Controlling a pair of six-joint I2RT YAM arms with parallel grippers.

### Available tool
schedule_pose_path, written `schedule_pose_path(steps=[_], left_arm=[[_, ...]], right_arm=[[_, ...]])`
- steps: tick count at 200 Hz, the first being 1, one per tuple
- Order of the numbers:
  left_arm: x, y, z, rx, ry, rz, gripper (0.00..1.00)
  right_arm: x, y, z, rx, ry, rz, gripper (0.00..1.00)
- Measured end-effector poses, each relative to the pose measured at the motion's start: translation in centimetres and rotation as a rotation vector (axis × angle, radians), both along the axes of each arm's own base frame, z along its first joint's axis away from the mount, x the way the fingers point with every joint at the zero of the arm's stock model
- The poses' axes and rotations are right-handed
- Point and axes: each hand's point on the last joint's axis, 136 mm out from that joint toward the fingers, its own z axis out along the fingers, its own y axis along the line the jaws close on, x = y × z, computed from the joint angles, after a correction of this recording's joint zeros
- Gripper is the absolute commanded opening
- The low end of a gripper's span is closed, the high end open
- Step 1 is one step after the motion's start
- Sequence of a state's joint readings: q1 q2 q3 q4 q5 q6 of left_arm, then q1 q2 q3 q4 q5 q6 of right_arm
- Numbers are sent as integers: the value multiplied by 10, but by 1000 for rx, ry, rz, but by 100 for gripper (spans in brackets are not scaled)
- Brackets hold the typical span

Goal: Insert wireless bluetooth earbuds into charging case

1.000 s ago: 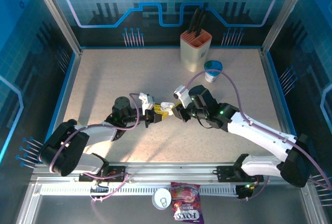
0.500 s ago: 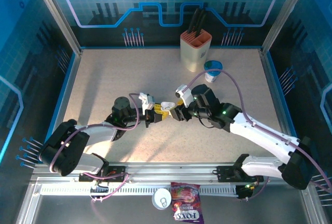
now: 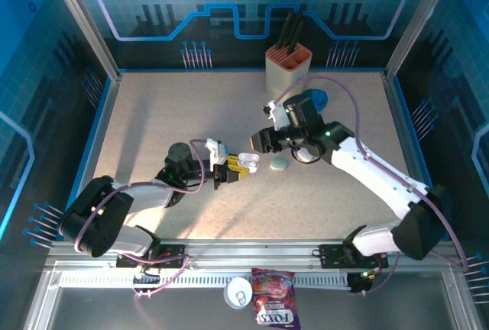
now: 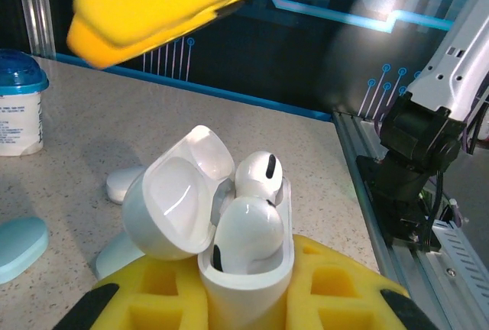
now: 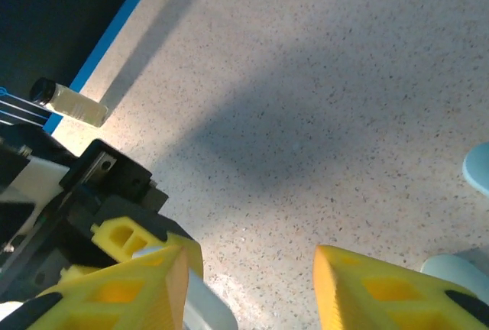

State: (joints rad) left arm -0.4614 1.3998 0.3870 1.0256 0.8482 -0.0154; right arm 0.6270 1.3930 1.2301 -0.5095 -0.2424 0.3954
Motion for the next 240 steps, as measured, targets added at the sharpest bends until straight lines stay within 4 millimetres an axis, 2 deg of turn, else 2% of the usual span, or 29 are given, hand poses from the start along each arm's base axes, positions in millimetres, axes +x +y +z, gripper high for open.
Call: schedule_pose_path(steps=[32, 41, 79, 125, 136, 147, 164, 182, 205, 240], left_arm=[[1, 0, 0, -1, 2, 4, 6], [0, 0, -2, 5, 14, 2, 6], [-2, -2, -4, 11, 24, -3, 6], [8, -3, 3, 6, 12, 32, 5], [11, -3, 3, 11, 20, 41, 5], [15, -3, 2, 20, 35, 52, 5], [22, -2, -5, 52, 85, 90, 4], [33, 1, -17, 99, 154, 153, 3], [49, 9, -30, 153, 269, 248, 4], [72, 25, -54, 209, 476, 380, 3]], right_arm=[[-9, 6, -30, -84, 139, 74, 42], [-11, 6, -32, -98, 151, 90, 41], [-25, 4, -23, -100, 147, 163, 39], [-49, -1, -13, -101, 133, 257, 41], [-51, -5, -10, -101, 105, 261, 46], [-54, -9, -6, -102, 71, 266, 57], [-57, -15, -1, -117, -21, 286, 73], [-62, -18, -4, -130, -133, 309, 83], [-68, -23, -22, -139, -237, 330, 89], [-60, -22, -44, -119, -305, 306, 91]])
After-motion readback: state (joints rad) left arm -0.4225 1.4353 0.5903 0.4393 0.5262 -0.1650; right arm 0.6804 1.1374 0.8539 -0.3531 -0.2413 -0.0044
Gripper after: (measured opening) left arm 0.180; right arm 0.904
